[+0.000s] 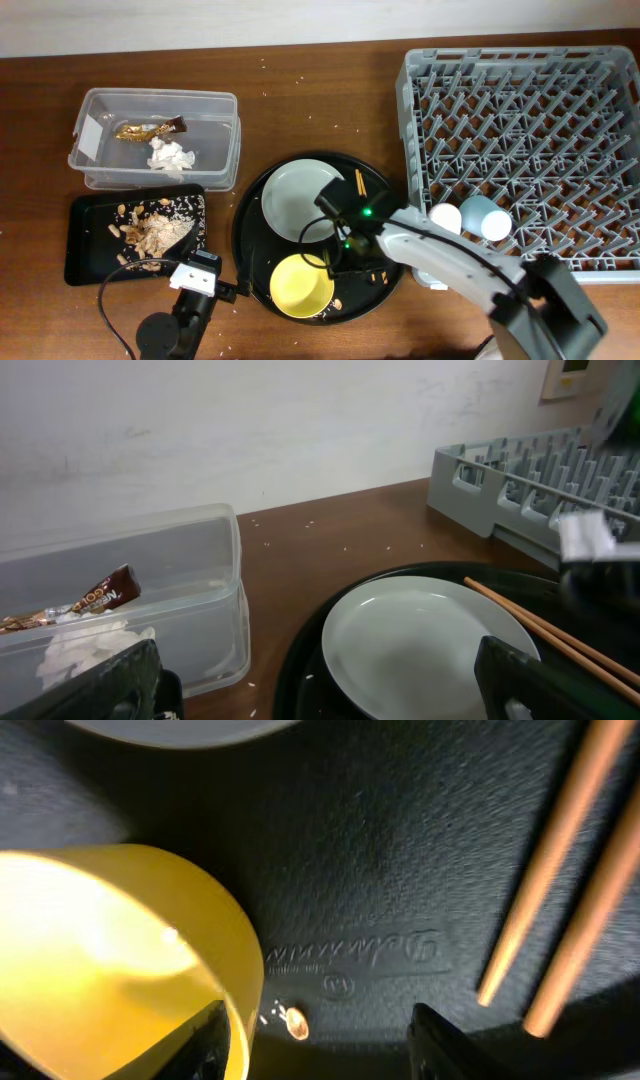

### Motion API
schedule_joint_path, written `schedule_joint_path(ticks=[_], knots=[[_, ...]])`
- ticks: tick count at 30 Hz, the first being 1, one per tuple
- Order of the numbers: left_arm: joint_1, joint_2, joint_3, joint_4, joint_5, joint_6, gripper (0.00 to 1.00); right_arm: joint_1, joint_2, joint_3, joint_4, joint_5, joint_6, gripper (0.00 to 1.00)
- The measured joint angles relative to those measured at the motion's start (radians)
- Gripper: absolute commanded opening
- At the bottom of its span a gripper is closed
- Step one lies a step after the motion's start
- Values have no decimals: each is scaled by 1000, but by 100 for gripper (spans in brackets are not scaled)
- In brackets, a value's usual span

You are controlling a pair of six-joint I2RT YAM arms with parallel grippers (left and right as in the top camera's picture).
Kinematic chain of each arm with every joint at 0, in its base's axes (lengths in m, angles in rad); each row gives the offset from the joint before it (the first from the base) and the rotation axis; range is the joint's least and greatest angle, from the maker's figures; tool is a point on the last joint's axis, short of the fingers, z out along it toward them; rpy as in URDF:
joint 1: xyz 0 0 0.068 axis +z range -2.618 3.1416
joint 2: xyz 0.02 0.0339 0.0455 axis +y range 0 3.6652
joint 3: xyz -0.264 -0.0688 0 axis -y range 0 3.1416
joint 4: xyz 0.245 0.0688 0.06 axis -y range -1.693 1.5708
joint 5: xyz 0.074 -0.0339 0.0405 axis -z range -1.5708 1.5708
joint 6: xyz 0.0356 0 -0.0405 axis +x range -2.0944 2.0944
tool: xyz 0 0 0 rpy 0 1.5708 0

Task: Sort waste into correct bins and load items into the dishwasher rack
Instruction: 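Grasp the yellow bowl with the right gripper, then place the yellow bowl in the dish rack with the right gripper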

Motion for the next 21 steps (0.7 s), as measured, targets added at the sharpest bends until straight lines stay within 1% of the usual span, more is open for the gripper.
schedule_joint_path(ticks=[4, 5, 6, 7, 9, 11, 12, 13, 16, 17, 19, 21], knots=[[0, 0, 0, 0, 0, 0, 99, 83, 30, -5, 13, 0, 8, 56], [0, 0, 0, 0, 0, 0, 99, 94, 29, -5, 14, 1, 11, 57], [0, 0, 0, 0, 0, 0, 99, 94, 27, -5, 13, 6, 12, 61], [0, 0, 0, 0, 0, 0, 99, 88, 17, -5, 13, 11, 7, 61], [0, 0, 0, 0, 0, 0, 99, 84, -19, -5, 13, 11, -11, 60], [0, 0, 0, 0, 0, 0, 99, 84, -42, -4, 19, 7, -21, 56], [0, 0, 0, 0, 0, 0, 99, 86, -40, -9, 45, 7, -24, 43], [0, 0, 0, 0, 0, 0, 99, 89, -27, -23, 92, 3, -22, 32], [0, 0, 0, 0, 0, 0, 99, 88, 19, -58, 128, 0, 11, 7], [0, 0, 0, 0, 0, 0, 99, 85, 35, -71, 127, 0, 17, 4], [0, 0, 0, 0, 0, 0, 99, 78, 25, -72, 121, 4, 31, 4], [0, 0, 0, 0, 0, 0, 99, 63, -32, -59, 49, 56, 35, 4]])
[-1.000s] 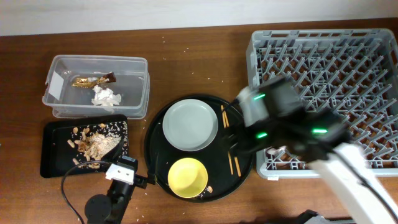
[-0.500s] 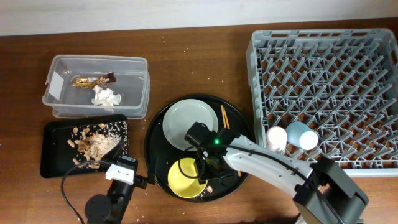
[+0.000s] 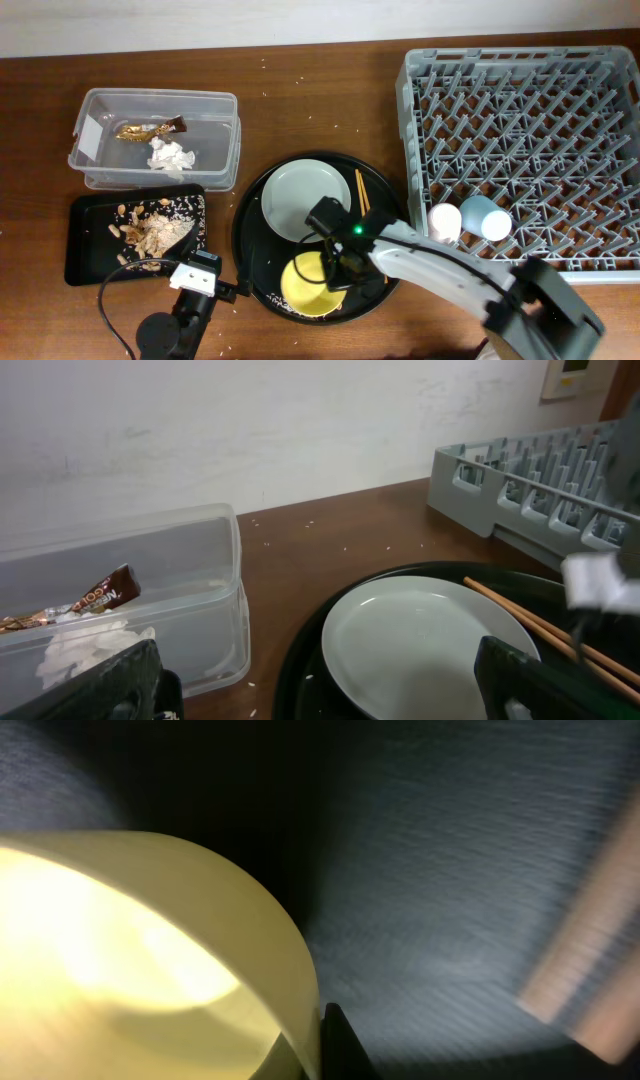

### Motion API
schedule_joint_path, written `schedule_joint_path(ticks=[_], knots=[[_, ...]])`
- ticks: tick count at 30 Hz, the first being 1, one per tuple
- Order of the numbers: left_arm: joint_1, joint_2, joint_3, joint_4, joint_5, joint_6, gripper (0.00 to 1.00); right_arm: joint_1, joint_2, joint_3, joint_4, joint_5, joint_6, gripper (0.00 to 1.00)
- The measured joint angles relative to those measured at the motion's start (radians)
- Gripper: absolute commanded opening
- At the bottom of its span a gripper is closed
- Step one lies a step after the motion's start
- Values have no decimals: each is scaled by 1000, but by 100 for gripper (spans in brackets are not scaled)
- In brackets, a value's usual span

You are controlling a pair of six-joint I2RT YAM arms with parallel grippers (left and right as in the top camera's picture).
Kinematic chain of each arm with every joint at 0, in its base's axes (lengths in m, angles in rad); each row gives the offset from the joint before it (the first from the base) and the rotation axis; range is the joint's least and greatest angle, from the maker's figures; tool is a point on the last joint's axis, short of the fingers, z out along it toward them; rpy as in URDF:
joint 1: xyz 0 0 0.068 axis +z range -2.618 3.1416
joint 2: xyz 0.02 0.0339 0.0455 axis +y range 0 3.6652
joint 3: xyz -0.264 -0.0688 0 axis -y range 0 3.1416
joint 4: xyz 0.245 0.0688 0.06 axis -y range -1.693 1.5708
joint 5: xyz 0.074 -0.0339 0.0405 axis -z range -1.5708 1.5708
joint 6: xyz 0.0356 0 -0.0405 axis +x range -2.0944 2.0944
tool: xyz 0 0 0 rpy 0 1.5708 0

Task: Sort waste into correct bins and load items into the dishwasher rack
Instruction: 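Place the yellow bowl in the dish rack with the right gripper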

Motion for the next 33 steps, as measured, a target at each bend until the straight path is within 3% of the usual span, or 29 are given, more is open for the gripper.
schedule_joint_path(ticks=[2, 5, 8, 11, 18, 25, 31, 32, 33], knots=[[0, 0, 0, 0, 0, 0, 100, -21, -87, 48, -111, 123, 1, 4], [0, 0, 0, 0, 0, 0, 99, -97, -304, 182, -211, 459, 0, 4], [0, 0, 0, 0, 0, 0, 99, -216, -444, 241, -186, 830, -27, 4], [0, 0, 0, 0, 0, 0, 99, -414, -470, 251, -78, 1118, -144, 4], [0, -2, 0, 2, 0, 0, 99, -756, -172, 251, 150, 1230, -339, 4], [0, -2, 0, 1, 0, 0, 99, -779, 117, 251, 256, 1321, -496, 4], [0, -2, 0, 1, 0, 0, 99, -780, 144, 251, 257, 1378, -516, 5], [0, -2, 0, 1, 0, 0, 99, -780, 144, 251, 240, 1368, -521, 13], [0, -2, 0, 1, 0, 0, 99, -778, 144, 253, 224, 1359, -524, 56]])
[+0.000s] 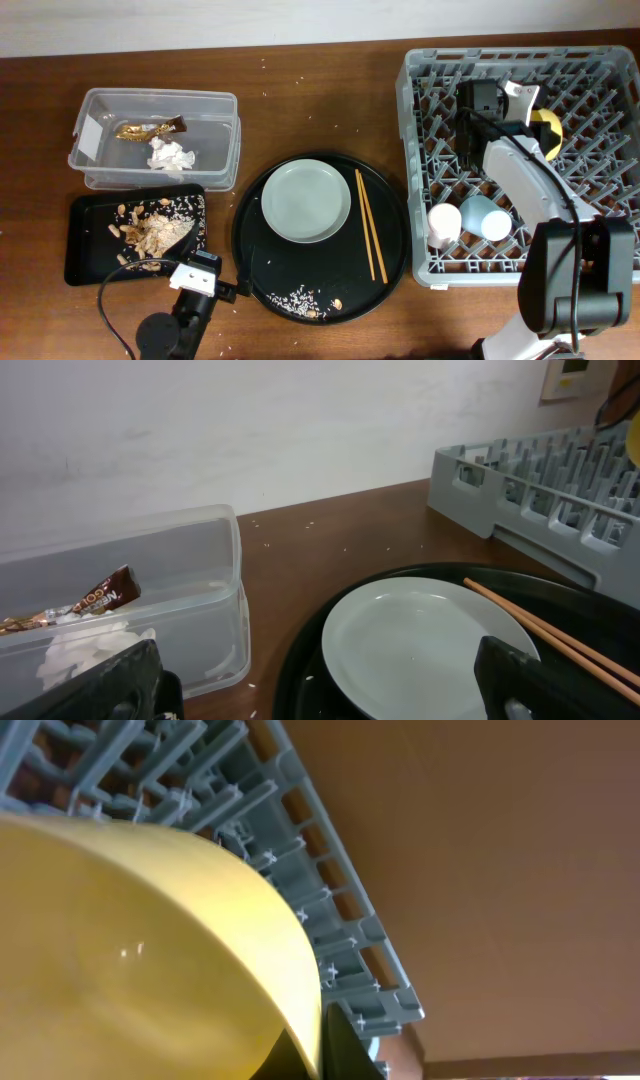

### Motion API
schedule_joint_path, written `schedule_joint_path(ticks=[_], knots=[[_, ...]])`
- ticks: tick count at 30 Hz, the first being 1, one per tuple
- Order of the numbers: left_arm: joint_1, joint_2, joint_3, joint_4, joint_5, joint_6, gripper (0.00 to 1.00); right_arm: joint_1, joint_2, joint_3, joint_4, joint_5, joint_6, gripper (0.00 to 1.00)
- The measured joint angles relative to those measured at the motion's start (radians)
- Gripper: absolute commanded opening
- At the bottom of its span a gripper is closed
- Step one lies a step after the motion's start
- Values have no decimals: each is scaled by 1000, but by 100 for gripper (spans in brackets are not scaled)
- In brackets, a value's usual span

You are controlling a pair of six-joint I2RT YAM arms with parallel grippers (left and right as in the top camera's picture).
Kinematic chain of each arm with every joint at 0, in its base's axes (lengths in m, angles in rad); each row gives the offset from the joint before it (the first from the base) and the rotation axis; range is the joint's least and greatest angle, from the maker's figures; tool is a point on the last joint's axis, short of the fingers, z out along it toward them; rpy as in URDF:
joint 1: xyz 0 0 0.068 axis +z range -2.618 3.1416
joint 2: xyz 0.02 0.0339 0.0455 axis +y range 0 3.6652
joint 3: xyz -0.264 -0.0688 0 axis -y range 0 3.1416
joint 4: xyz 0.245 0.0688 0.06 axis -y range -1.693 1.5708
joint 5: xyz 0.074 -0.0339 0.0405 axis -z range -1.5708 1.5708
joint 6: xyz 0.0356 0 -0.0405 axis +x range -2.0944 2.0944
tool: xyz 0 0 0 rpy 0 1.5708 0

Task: Sort waste into correct bins and load items into the dishwasher rack
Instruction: 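Place the yellow bowl in the dish rack with the right gripper, then grasp the white plate with the right gripper and lift it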

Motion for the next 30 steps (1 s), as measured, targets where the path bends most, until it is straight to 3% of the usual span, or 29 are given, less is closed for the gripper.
schedule_joint_path(ticks=[1, 3, 6, 7, 9, 12, 16, 19, 22, 26, 30], knots=[[0, 0, 0, 0, 0, 0, 99, 2, 0, 5, -37, -21, -3, 74], [0, 0, 0, 0, 0, 0, 99, 31, 3, 4, -97, -104, -10, 77], [0, 0, 0, 0, 0, 0, 99, 85, -8, 23, -206, -267, -19, 72], [0, 0, 0, 0, 0, 0, 99, 95, -14, 51, -272, -319, -9, 67], [0, 0, 0, 0, 0, 0, 99, 118, -52, 169, -430, -465, 29, 66], [0, 0, 0, 0, 0, 0, 99, 159, -123, 354, -634, -758, 55, 65], [0, 0, 0, 0, 0, 0, 100, 253, -143, 377, -726, -1159, 57, 64], [0, 0, 0, 1, 0, 0, 99, 418, -141, 282, -664, -1323, 128, 60], [0, -1, 0, -1, 0, 0, 99, 532, -126, 126, -485, -1381, 270, 57], [0, 0, 0, 0, 0, 0, 99, 547, -113, -69, -238, -1395, 452, 57], [0, 0, 0, 0, 0, 0, 99, 549, -105, -185, -32, -1397, 562, 45]])
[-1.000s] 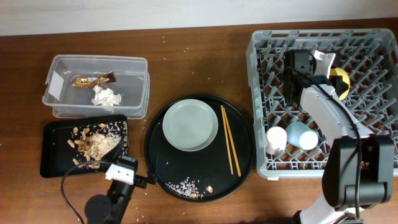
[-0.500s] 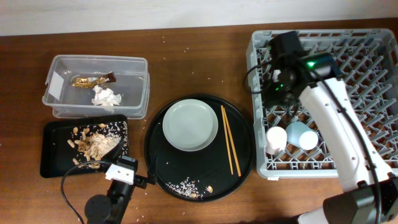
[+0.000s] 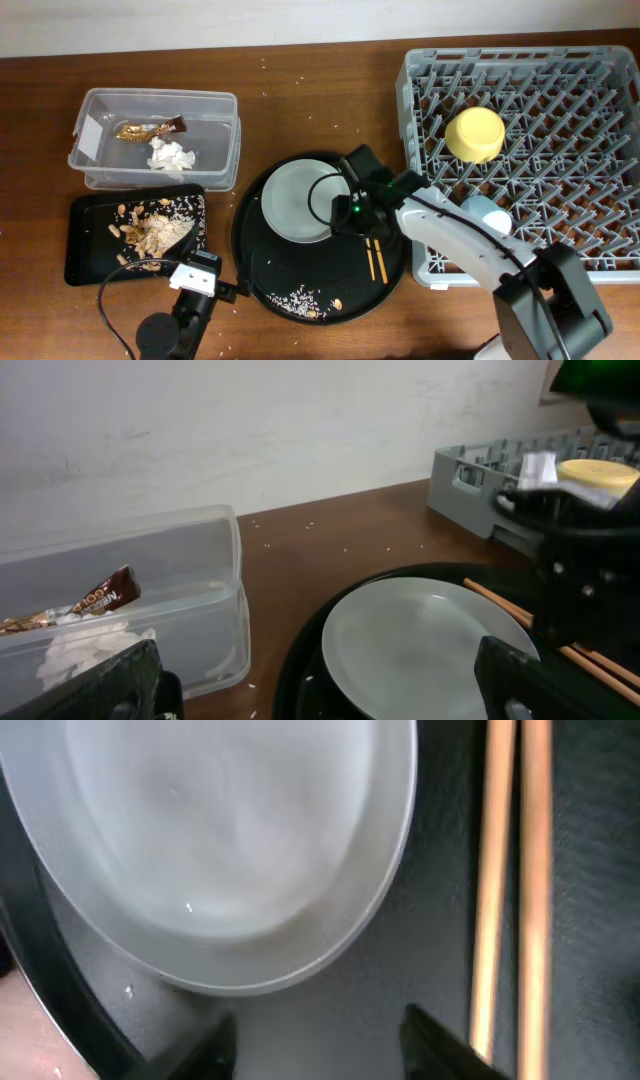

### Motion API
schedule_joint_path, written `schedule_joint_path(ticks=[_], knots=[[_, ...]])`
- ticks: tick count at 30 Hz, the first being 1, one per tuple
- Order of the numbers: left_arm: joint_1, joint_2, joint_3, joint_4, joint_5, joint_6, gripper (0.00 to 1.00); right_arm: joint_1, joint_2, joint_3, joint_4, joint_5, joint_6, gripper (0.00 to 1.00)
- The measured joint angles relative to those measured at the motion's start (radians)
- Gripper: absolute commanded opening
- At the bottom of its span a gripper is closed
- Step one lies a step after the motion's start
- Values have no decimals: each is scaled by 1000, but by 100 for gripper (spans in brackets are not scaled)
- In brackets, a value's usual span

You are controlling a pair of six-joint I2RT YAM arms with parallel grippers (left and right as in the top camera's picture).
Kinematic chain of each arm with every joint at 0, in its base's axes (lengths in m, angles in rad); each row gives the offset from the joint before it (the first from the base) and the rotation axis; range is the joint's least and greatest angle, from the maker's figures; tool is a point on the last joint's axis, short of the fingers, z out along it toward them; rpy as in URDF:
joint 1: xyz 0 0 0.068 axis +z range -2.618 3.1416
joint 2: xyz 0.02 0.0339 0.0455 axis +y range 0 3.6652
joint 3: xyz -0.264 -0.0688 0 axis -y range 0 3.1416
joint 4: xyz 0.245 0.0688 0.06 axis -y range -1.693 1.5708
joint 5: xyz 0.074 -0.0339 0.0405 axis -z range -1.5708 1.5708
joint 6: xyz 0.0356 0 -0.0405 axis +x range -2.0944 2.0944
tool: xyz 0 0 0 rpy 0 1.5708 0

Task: Sort waste into correct bins and load items into the dishwasher rack
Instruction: 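Grasp the white plate with the right gripper and lift it, then stand the white plate upright in the dish rack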

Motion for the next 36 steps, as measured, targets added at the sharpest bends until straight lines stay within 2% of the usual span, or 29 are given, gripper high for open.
schedule_joint_path(ticks=[2, 3, 5, 10, 12, 14, 17, 19, 21, 24, 27, 32, 35, 36], knots=[[0, 0, 0, 0, 0, 0, 99, 0, 21, -32, 58, 2, 37, 45], [0, 0, 0, 0, 0, 0, 99, 0, 43, -40, 84, 2, 50, 40], [0, 0, 0, 0, 0, 0, 99, 0, 98, -44, 116, 2, 71, 4], [0, 0, 0, 0, 0, 0, 99, -4, 104, -39, 41, -2, 70, 4], [0, 0, 0, -1, 0, 0, 99, -14, 48, -32, -16, 20, 32, 4], [0, 0, 0, 0, 0, 0, 99, -37, -103, 13, -103, 105, -42, 4], [0, 0, 0, 0, 0, 0, 99, -96, -349, 138, -188, 349, -146, 4], [0, 0, 0, 0, 0, 0, 99, -186, -518, 187, -179, 652, -226, 4], [0, 0, 0, 0, 0, 0, 99, -304, -579, 198, -129, 880, -307, 4], [0, 0, 0, 0, 0, 0, 99, -509, -509, 198, -77, 1047, -426, 4], [0, 0, 0, 0, 0, 0, 99, -616, -367, 198, -32, 1097, -458, 4], [0, 0, 0, 0, 0, 0, 99, -648, -89, 193, 124, 1257, -574, 4], [0, -1, 0, 0, 0, 0, 99, -647, -15, 192, 201, 1348, -670, 4], [0, -1, 0, 0, 0, 0, 99, -645, -6, 192, 199, 1350, -681, 7]])
